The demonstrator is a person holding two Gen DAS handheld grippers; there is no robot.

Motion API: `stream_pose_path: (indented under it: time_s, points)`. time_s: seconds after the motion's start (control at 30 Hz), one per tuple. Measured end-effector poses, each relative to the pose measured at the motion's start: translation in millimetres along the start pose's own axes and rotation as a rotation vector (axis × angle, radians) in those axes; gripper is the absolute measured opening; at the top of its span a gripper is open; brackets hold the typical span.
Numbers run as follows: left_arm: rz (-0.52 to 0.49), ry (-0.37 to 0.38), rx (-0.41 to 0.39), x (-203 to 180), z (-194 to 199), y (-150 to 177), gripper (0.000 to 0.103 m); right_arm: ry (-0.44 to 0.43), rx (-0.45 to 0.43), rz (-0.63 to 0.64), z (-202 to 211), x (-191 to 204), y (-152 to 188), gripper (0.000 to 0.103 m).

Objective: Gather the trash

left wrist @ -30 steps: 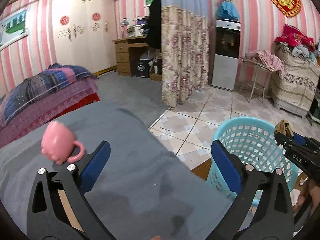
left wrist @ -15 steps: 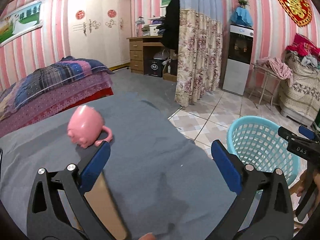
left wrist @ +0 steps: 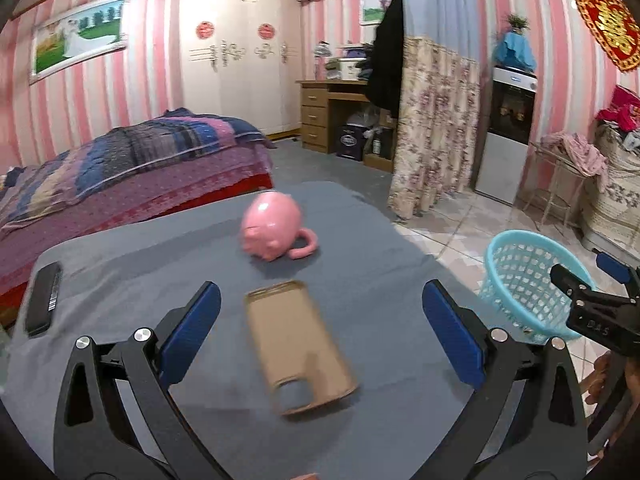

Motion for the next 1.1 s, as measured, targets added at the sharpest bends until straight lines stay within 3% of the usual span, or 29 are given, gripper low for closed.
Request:
stream_pose_path:
  time_s: [0.27, 0.4, 0.7, 1.1]
  points:
    - [0.023, -0.102, -0.044, 50.0, 67.9, 19.5, 0.097, -0.108, 0.000, 0.051, 56.8, 50.4, 29.7, 0.099]
    - [0.043, -0.114, -0.040, 67.2, 89.3, 38.5, 0.097, -0.131, -0.005, 0.081, 77.9, 74.8, 45.5, 0.099]
    - [0.064, -0.113, -0.025, 87.2, 114.8, 74.4, 0.097, -0.160, -0.032, 0.119, 117.1, 113.0, 78.3, 0.099]
    - [0.075, -0.095, -0.016, 94.7, 118.2, 97.4, 0.098, -0.181, -0.076, 0.100, 132.2, 131.2, 82.6, 0.099]
Point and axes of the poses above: each gripper's, at about its wrist camera, not at the fingertips, and z roughly against the way its jaws point, x to its left, y to its underside, the point moved 7 cm from there along -z, roughly the way its jaws point, and after that the axes turned 12 degrees about y, right-handed, at the moved point
